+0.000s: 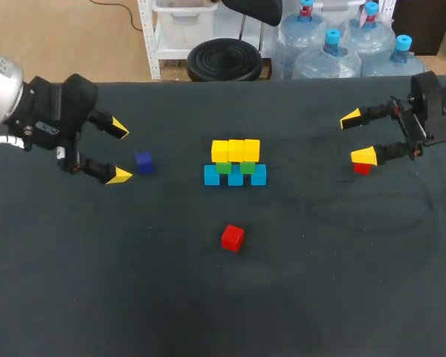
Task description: Place the blue cubes, place green cubes on the blue cubes, place the yellow cubes on the green cubes, then place the red cubes on the yellow cubes, and place purple cube on the red cubes.
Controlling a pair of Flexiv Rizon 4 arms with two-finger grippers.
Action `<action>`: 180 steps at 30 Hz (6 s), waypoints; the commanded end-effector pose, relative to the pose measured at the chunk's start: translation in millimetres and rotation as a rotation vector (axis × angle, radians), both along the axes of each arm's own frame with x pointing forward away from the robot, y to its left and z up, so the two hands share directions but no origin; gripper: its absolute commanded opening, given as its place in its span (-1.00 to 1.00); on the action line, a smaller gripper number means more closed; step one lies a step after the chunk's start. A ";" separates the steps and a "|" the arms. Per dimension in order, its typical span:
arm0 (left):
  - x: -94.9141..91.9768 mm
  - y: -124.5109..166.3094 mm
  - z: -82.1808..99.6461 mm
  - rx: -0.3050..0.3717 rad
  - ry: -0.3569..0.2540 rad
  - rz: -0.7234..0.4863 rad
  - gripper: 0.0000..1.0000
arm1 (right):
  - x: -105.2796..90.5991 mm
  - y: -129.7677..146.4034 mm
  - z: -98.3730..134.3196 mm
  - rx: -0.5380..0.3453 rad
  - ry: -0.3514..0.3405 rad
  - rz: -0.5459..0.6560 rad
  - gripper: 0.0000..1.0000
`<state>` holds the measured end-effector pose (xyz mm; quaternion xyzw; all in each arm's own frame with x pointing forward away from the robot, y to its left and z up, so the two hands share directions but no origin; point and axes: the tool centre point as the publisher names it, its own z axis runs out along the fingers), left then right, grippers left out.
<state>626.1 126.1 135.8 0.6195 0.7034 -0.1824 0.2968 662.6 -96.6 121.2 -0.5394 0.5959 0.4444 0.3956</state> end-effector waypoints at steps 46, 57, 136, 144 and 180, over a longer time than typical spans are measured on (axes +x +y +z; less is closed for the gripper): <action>-0.5 1.1 -0.3 -0.005 -0.003 -0.002 1.00 | 58.8 -77.3 -107.6 -0.236 -0.064 -0.455 1.00; -0.5 1.1 -0.3 -0.005 -0.003 -0.002 1.00 | 61.3 -75.2 -116.4 -0.240 -0.053 -0.491 0.69; -0.5 1.1 -0.3 -0.005 -0.003 -0.002 1.00 | 53.0 79.9 3.3 -0.266 -0.102 0.052 -1.00; -0.5 1.1 -0.3 -0.005 -0.003 -0.002 1.00 | 44.4 115.4 5.3 -0.257 -0.104 0.047 -1.00; -0.5 1.1 -0.3 -0.005 -0.003 -0.002 1.00 | 52.1 166.1 -29.0 -0.241 -0.080 0.058 -1.00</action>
